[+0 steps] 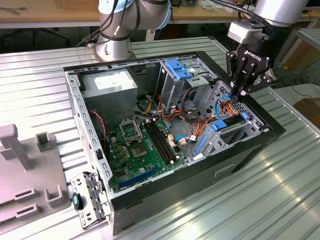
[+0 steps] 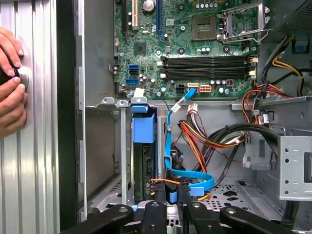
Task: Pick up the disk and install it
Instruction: 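Insert the second disk wire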
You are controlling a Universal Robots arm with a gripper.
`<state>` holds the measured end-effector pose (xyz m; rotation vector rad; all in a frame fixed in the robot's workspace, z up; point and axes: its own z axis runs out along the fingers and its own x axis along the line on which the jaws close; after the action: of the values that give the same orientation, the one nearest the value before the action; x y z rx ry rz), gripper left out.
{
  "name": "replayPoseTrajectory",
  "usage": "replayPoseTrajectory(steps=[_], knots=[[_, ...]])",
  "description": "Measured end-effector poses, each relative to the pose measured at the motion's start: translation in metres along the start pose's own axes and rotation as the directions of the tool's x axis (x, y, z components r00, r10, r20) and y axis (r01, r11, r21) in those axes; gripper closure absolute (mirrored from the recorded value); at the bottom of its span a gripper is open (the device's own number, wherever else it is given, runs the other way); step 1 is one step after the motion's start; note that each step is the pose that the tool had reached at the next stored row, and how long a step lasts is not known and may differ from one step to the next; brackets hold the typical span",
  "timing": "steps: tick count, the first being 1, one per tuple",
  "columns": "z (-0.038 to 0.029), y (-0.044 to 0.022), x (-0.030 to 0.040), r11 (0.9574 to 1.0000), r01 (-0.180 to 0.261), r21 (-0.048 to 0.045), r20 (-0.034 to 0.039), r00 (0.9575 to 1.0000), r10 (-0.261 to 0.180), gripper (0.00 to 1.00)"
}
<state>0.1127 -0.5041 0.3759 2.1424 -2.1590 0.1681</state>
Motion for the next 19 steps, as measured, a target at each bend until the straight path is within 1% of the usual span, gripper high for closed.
replayPoseTrajectory(steps=[6,7,8,9,11,12,13,15,17,19], knots=[[0.0000,0.0000,0.0000,1.0000,0.000,0.0000,-0.0010,1.0000,0.000,0.78],[0.0001,0.0000,0.0000,1.0000,0.000,0.0000,-0.0019,1.0000,0.000,0.77],[0.0001,0.0000,0.0000,1.0000,0.000,0.0001,-0.0091,1.0000,0.000,0.77],[0.0001,-0.0001,0.0001,1.0000,0.001,0.0004,-0.0341,0.9994,-0.001,0.71],[0.0002,0.0000,0.0001,1.0000,0.002,0.0007,-0.0584,0.9983,-0.002,0.71],[0.0009,0.0000,0.0000,1.0000,0.003,0.0010,-0.0870,0.9962,-0.003,0.71],[0.0018,0.0000,-0.0002,1.0000,0.004,0.0011,-0.0941,0.9956,-0.004,0.71],[0.0037,0.0000,-0.0005,1.0000,0.004,0.0011,-0.0949,0.9955,-0.004,0.72],[0.0049,0.0001,-0.0004,1.0000,0.004,0.0011,-0.0952,0.9954,-0.004,0.84],[0.0056,0.0001,0.0001,1.0000,0.004,0.0013,-0.0949,0.9955,-0.004,0.84]])
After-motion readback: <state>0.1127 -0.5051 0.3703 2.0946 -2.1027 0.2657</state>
